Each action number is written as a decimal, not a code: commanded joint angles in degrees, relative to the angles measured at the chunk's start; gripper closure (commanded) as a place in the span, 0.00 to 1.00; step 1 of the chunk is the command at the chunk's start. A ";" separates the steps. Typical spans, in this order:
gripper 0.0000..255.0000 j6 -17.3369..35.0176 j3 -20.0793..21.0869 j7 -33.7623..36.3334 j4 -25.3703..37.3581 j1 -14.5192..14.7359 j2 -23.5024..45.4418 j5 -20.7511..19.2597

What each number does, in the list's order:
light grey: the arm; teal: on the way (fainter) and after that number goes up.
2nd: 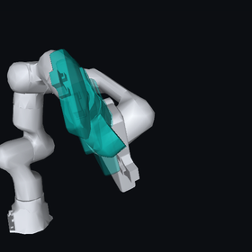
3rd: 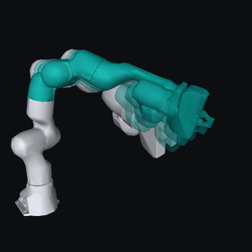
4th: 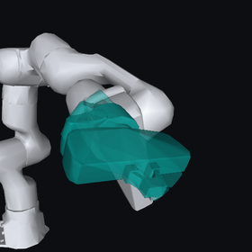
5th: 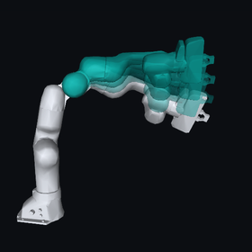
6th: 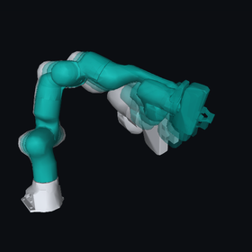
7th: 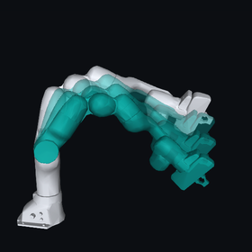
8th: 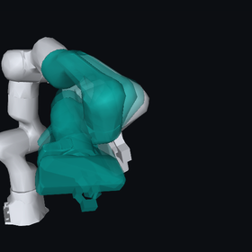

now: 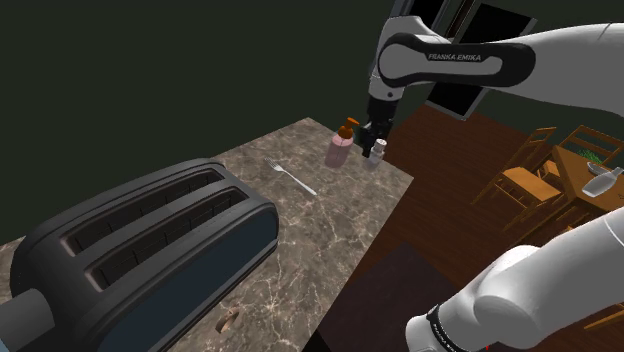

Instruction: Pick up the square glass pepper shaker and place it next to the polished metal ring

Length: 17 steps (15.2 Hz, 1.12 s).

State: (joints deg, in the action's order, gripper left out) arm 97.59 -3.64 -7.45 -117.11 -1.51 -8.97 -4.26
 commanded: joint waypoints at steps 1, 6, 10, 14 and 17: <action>1.00 0.01 1.47 2.55 -1.82 1.15 -1.61 0.64; 1.00 -0.24 5.45 8.87 -5.67 4.15 -5.42 2.79; 1.00 -0.45 8.83 14.01 -7.60 6.64 -7.49 4.91; 1.00 -0.59 12.34 19.26 -8.52 9.18 -8.63 7.20; 1.00 -0.60 15.06 23.27 -8.56 11.05 -8.84 8.91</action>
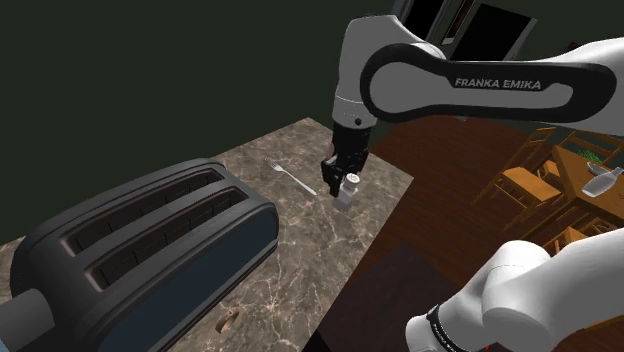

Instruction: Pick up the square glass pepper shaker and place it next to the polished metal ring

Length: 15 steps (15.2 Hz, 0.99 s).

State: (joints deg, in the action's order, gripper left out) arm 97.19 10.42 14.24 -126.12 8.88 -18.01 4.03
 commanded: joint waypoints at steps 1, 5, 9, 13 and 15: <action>1.00 -0.18 1.92 2.93 0.57 1.29 0.25 1.17; 1.00 -0.02 5.64 8.43 1.66 3.69 1.11 3.20; 1.00 0.29 9.41 14.11 3.73 5.97 2.99 4.78; 1.00 0.71 13.18 20.01 6.80 8.13 5.92 5.67; 1.00 0.93 15.05 23.06 8.71 9.19 7.79 5.78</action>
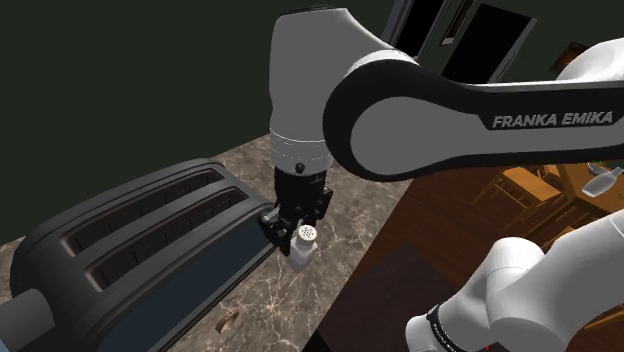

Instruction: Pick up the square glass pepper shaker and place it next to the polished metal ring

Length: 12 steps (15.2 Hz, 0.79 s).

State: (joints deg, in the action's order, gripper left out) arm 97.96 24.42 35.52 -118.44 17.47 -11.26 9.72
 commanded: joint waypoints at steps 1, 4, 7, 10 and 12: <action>1.00 0.27 1.98 3.34 2.07 1.12 2.07 0.06; 1.00 0.55 4.70 8.14 5.60 2.78 5.60 -0.49; 1.00 0.69 7.25 13.13 9.75 4.63 9.78 -1.75; 1.00 0.57 9.51 18.29 14.57 6.88 14.60 -3.74; 1.00 0.27 10.78 21.76 18.20 8.69 18.17 -5.45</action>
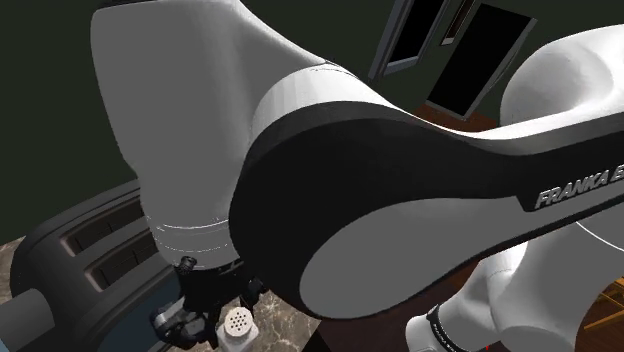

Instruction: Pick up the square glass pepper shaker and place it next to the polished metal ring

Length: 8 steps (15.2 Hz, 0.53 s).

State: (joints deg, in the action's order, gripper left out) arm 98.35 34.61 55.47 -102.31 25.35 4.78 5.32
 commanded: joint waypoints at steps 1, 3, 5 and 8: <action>1.00 -0.35 1.11 3.54 4.04 1.86 4.01 -2.00; 1.00 -1.22 2.18 7.74 9.34 4.75 8.91 -4.61; 1.00 0.27 1.92 7.59 7.94 4.88 9.00 -4.62; 1.00 2.47 1.82 7.46 5.97 4.87 9.29 -4.79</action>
State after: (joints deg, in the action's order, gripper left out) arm 100.21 36.46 62.91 -95.92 30.18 13.87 0.65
